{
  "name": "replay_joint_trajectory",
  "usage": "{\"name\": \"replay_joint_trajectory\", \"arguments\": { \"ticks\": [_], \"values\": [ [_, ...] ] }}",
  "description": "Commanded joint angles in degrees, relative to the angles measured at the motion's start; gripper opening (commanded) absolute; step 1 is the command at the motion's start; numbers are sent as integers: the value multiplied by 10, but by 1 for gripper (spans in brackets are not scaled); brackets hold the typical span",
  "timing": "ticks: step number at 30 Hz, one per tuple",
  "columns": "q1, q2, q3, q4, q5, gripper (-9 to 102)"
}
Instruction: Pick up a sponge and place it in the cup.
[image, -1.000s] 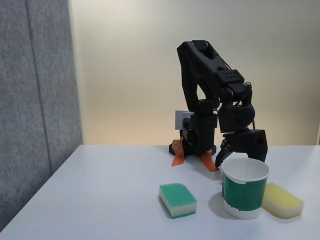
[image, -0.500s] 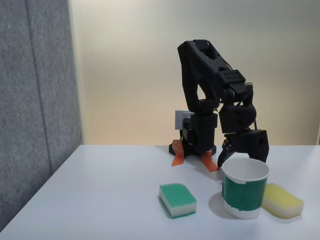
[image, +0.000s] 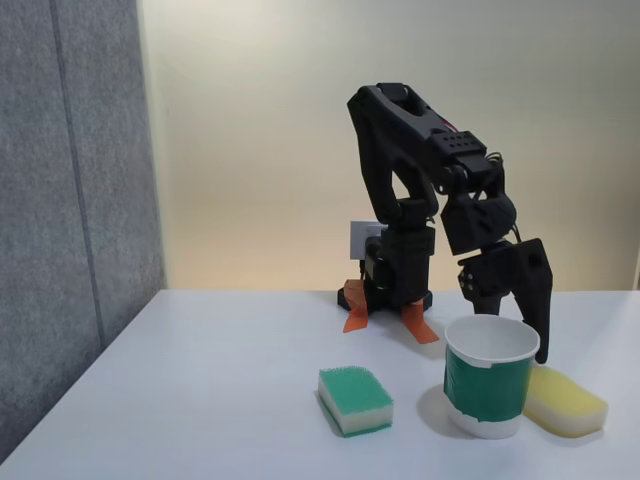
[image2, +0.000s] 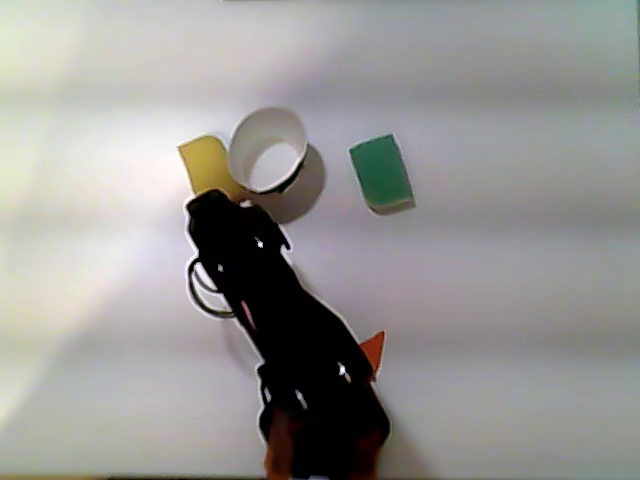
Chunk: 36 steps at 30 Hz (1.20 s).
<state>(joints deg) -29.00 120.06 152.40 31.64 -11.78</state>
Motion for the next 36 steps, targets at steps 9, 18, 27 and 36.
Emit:
{"name": "replay_joint_trajectory", "arguments": {
  "ticks": [9,18,27,36],
  "values": [
    [-11,-20,2,-11,20,0],
    [-16,-32,-21,22,25,0],
    [-18,16,-106,191,40,0],
    [-62,48,-255,416,99,0]
  ]
}}
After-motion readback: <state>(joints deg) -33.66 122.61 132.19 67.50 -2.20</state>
